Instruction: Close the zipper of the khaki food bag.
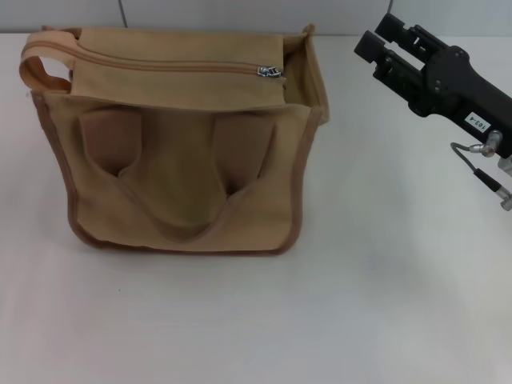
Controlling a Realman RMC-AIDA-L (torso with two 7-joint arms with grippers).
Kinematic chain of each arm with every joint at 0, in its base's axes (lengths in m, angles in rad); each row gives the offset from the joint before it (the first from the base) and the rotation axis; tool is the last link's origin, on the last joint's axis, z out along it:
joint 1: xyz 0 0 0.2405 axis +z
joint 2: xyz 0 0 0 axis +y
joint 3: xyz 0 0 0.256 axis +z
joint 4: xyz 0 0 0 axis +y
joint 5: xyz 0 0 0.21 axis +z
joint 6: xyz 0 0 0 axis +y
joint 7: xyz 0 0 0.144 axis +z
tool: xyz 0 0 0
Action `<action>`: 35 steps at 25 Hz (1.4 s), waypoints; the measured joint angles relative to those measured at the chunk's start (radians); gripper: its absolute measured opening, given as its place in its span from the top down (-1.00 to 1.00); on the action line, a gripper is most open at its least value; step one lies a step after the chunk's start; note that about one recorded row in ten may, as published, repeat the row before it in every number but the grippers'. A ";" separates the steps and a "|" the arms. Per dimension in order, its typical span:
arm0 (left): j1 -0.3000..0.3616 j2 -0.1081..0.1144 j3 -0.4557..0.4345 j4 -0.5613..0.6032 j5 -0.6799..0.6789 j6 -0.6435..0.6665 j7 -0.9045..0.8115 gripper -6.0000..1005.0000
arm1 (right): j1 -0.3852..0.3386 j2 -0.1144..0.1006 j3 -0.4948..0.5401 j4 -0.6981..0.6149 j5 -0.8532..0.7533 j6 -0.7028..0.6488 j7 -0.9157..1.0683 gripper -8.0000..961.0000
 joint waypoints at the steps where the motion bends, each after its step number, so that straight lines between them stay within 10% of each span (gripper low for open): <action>1: 0.002 0.001 0.005 0.012 0.004 0.009 -0.018 0.25 | 0.001 0.001 -0.003 0.003 0.000 -0.005 -0.010 -0.22; 9: 0.010 0.020 0.254 0.264 0.117 0.031 -0.131 -0.45 | -0.013 -0.001 -0.140 0.039 -0.016 -0.203 -0.300 -0.24; 18: 0.007 0.048 0.651 0.386 0.152 0.037 -0.137 -0.57 | -0.028 0.004 -0.175 0.044 -0.234 -0.257 -0.413 -0.35; 35: -0.071 0.029 0.716 0.436 0.381 -0.003 -0.127 -0.60 | -0.027 0.000 -0.220 0.081 -0.384 -0.145 -0.292 -0.65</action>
